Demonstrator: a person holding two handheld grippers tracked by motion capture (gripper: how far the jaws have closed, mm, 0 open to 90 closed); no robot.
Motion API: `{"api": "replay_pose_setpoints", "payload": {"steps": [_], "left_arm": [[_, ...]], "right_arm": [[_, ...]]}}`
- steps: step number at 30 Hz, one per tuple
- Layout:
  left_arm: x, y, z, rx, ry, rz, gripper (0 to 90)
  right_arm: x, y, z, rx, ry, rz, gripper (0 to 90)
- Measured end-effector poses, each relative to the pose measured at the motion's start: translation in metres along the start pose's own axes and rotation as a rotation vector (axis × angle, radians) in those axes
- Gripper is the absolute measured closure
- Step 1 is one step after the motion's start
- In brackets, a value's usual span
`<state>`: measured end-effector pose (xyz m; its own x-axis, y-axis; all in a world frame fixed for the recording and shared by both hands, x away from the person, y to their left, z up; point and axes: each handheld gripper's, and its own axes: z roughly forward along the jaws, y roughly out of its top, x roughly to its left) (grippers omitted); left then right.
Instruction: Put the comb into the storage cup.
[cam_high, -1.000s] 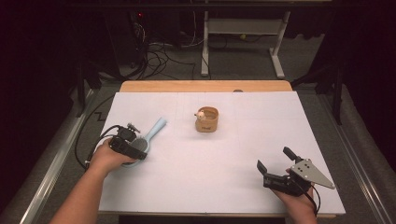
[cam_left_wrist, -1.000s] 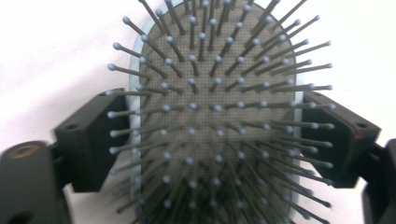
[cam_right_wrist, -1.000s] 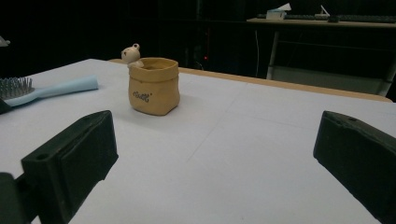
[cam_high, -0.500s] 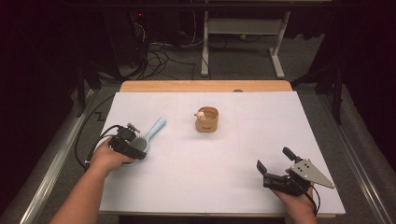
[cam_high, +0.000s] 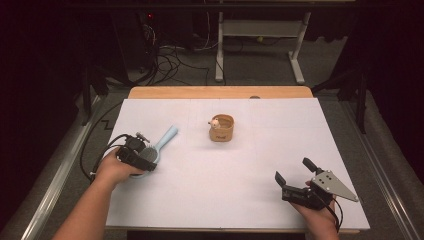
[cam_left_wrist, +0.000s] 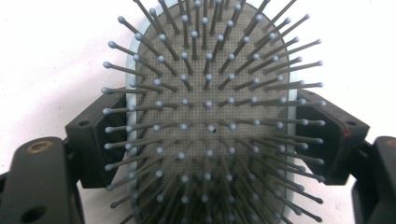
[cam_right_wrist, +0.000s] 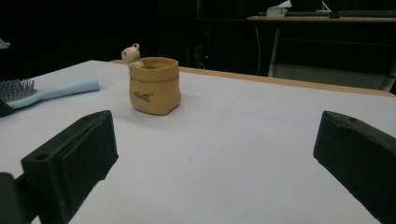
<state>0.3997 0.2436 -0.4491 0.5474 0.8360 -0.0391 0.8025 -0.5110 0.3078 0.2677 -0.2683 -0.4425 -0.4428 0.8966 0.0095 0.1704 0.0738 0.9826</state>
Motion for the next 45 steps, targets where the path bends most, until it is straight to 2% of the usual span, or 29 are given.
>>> {"api": "replay_pose_setpoints", "payload": {"steps": [13,16,20,25,33,42,45], "left_arm": [[0.000,0.001,-0.001,0.001,-0.002,-0.014,20.1],[0.002,0.001,-0.003,-0.011,-0.018,-0.037,20.2],[0.003,0.000,-0.006,-0.033,-0.028,-0.039,20.3],[-0.003,-0.001,-0.009,-0.048,-0.023,-0.006,20.3],[-0.005,-0.007,-0.021,-0.072,-0.018,-0.009,20.3],[-0.018,-0.009,-0.028,-0.086,-0.028,0.039,20.3],[-0.024,-0.010,-0.029,-0.091,-0.023,0.070,20.3]], "right_arm": [[0.000,0.000,0.000,0.000,-0.001,0.002,0.2],[0.000,0.000,0.000,0.001,-0.002,0.002,0.1],[-0.001,0.000,0.000,-0.001,-0.004,0.003,0.2],[-0.002,0.000,0.000,-0.003,-0.005,0.001,0.2],[-0.001,0.000,-0.001,-0.010,-0.007,0.002,0.1],[-0.001,0.000,0.000,-0.005,-0.007,-0.001,0.2],[0.000,0.000,0.000,-0.005,-0.008,-0.005,0.2]]}}
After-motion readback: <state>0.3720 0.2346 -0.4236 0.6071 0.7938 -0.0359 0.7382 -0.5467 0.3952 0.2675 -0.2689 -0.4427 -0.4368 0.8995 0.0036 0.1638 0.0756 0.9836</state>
